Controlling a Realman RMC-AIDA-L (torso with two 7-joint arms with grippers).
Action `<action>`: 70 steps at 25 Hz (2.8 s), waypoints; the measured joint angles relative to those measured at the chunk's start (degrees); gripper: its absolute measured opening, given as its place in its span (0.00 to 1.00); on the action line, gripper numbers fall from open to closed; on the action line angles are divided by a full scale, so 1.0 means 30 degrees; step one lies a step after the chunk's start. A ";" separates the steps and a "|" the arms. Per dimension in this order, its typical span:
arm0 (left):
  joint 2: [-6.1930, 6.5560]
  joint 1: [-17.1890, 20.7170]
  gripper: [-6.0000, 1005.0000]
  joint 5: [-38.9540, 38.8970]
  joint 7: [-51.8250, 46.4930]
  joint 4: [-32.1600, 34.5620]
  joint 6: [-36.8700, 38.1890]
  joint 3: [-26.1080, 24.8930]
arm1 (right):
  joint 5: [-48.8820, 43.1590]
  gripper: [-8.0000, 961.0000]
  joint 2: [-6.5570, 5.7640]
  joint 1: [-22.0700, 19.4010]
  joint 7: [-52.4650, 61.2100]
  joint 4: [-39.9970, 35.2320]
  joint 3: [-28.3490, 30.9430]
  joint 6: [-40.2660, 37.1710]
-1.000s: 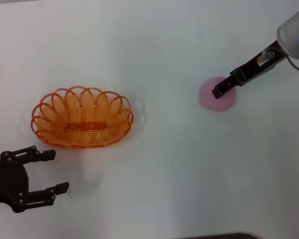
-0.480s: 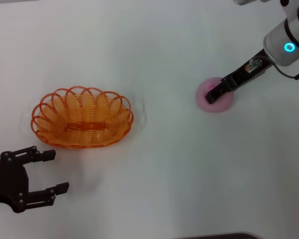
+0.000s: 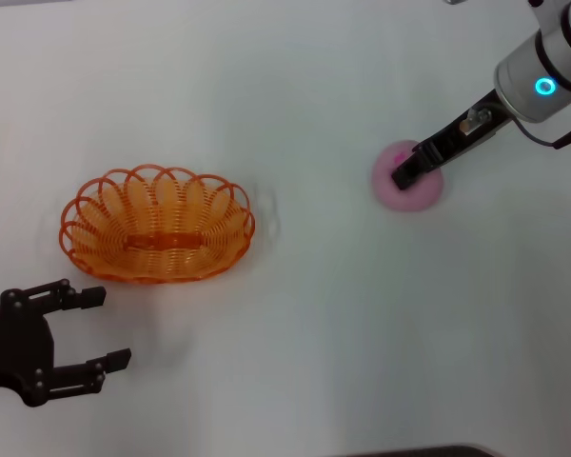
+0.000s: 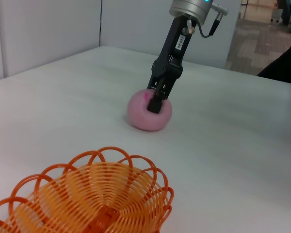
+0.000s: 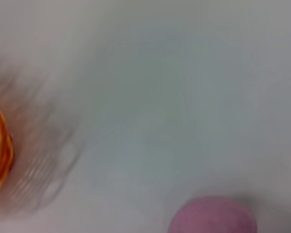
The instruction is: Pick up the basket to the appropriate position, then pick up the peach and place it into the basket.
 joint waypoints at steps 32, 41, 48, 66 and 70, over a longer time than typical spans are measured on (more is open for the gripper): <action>0.0013 -0.0084 0.78 -0.0045 -0.0114 0.0029 -0.0001 0.0000 | 1.2948 0.26 0.0172 0.0969 -0.5310 0.2160 -0.3792 0.0394; 0.0013 -0.0082 0.78 -0.0076 -0.0149 0.0062 0.0046 -0.0007 | 1.4199 0.29 0.0229 0.1236 -0.6498 0.3688 -0.5392 0.2186; 0.0015 -0.0079 0.78 -0.0086 -0.0149 0.0054 0.0060 -0.0090 | 1.4483 0.44 0.0216 0.1058 -0.6533 0.3917 -0.5430 0.2663; 0.0068 -0.0060 0.78 -0.0124 -0.0074 0.0086 0.0204 -0.0564 | 1.7258 0.90 -0.0087 -0.2263 -1.3572 0.3398 -0.3094 0.0018; 0.0074 -0.0021 0.78 -0.0122 -0.0064 0.0043 0.0109 -0.0828 | 1.7181 0.90 -0.0364 -0.4068 -1.6177 0.3338 -0.1681 -0.1608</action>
